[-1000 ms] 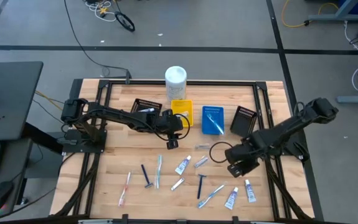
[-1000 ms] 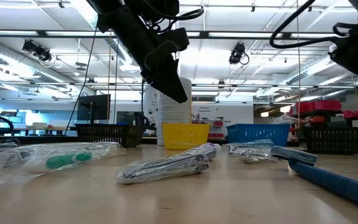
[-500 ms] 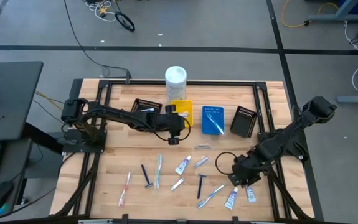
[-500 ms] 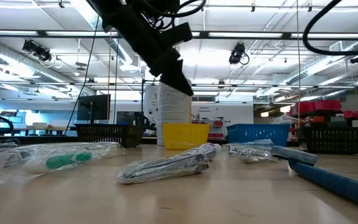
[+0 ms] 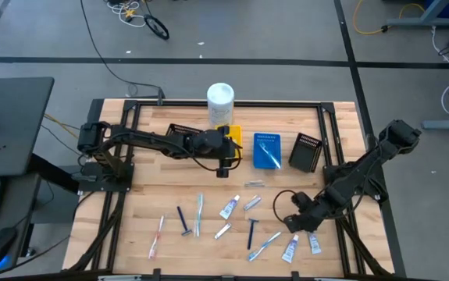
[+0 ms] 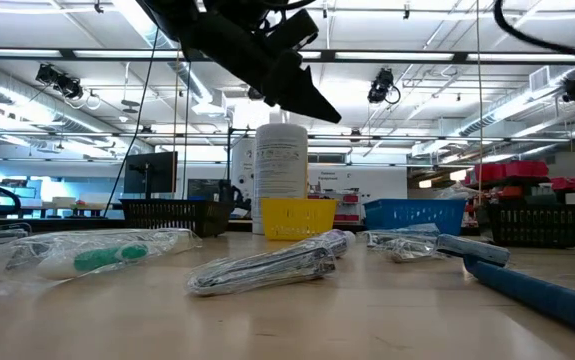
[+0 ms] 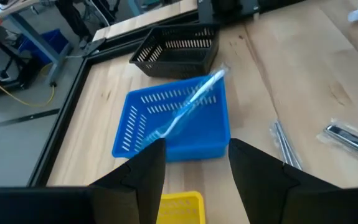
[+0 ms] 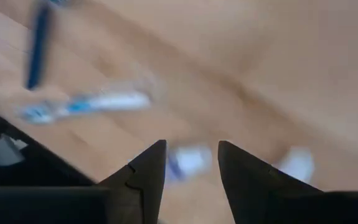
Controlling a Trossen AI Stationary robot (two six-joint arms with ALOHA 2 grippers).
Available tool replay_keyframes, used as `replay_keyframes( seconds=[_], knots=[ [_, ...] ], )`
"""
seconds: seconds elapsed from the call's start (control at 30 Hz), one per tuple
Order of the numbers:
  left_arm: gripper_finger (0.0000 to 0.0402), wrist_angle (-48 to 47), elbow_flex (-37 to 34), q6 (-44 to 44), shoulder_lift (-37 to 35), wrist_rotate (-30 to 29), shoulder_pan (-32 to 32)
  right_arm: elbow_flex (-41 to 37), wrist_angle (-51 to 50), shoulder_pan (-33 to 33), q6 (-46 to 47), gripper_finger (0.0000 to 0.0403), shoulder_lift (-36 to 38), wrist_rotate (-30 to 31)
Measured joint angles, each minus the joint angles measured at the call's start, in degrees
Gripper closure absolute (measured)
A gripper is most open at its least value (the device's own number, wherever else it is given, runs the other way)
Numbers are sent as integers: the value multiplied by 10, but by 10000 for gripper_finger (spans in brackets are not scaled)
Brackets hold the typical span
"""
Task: Pick & Place Travel size toiletries
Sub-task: Put the right blue razor into the right black bin
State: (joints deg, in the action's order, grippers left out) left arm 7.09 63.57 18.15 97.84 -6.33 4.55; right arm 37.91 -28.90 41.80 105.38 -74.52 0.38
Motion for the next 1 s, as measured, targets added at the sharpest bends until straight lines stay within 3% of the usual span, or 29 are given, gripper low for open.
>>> replay_keyframes(
  seconds=[0.23, 0.37, 0.57, 0.87, 1.0],
  knots=[
    [219, -1, 0, -2, 0, 0, 0, 0, 73, -2, -348, 247, 0, 196],
    [219, -1, 0, -9, 0, 0, 0, 0, 153, -20, -535, 247, -16, 246],
    [219, -1, 0, -38, 0, 0, 0, 0, 185, -79, -634, 247, -68, 238],
    [219, -2, 0, -56, 0, 0, 0, 0, 321, -154, -718, 247, -154, 61],
    [219, -3, 0, -74, 0, 0, -1, 0, 377, -160, -729, 247, -199, 25]
  ],
)
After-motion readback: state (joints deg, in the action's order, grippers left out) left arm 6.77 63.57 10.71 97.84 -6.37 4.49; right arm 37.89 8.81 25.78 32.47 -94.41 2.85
